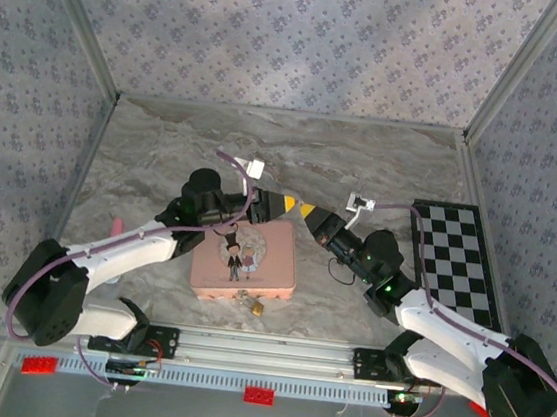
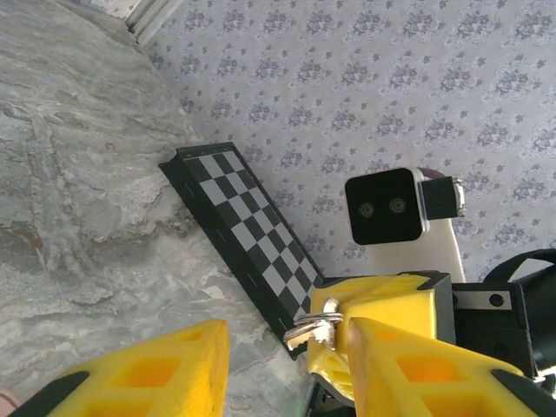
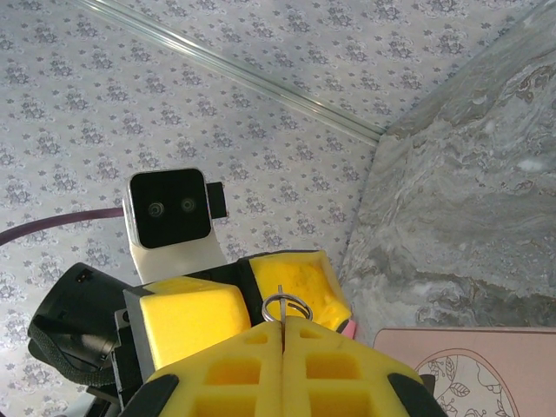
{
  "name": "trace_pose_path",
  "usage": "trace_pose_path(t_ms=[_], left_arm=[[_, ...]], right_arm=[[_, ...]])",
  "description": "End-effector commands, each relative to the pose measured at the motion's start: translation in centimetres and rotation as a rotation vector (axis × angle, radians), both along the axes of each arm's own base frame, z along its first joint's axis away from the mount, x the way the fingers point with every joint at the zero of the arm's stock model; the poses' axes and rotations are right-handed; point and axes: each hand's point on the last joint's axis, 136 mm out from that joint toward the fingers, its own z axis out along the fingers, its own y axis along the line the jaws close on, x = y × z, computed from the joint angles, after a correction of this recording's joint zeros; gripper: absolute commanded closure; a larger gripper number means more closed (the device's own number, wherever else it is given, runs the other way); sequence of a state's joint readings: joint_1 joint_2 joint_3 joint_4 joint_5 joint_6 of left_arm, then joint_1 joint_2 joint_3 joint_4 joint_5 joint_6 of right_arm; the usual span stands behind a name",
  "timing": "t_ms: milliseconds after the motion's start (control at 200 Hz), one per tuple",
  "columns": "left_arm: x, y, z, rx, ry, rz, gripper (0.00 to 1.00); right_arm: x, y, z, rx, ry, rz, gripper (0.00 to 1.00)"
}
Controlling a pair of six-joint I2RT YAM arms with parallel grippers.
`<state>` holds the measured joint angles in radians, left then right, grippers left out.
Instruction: Unlock a padlock with a key
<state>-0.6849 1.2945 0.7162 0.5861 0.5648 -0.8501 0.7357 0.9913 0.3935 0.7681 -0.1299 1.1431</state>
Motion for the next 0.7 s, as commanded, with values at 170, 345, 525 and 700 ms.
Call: trace_pose_path(t_ms=[170, 345, 525, 700], left_arm=[[-0.8, -0.8, 1.6, -0.047, -0.057, -0.043, 0.67], [-0.8, -0.8, 1.8, -0.05, -0.058, -0.042, 0.72], [-1.0, -0.6, 2.4, -0.063, -0.064, -0.042, 0.76], [-1.1, -0.7, 2.5, -0.066, -0.066, -0.045, 0.81]], right_arm=[[-0.5, 0.4, 1.3, 0.026, -0.043, 0.027, 1.0], [-0.7, 0.3, 1.1, 0.022, -0.042, 0.026, 1.0], [-0.8, 0.2, 0.9, 0.017, -0.038, 0.023, 1.0], [-0.8, 0.2, 0.9, 0.017, -0.038, 0.022, 1.0]])
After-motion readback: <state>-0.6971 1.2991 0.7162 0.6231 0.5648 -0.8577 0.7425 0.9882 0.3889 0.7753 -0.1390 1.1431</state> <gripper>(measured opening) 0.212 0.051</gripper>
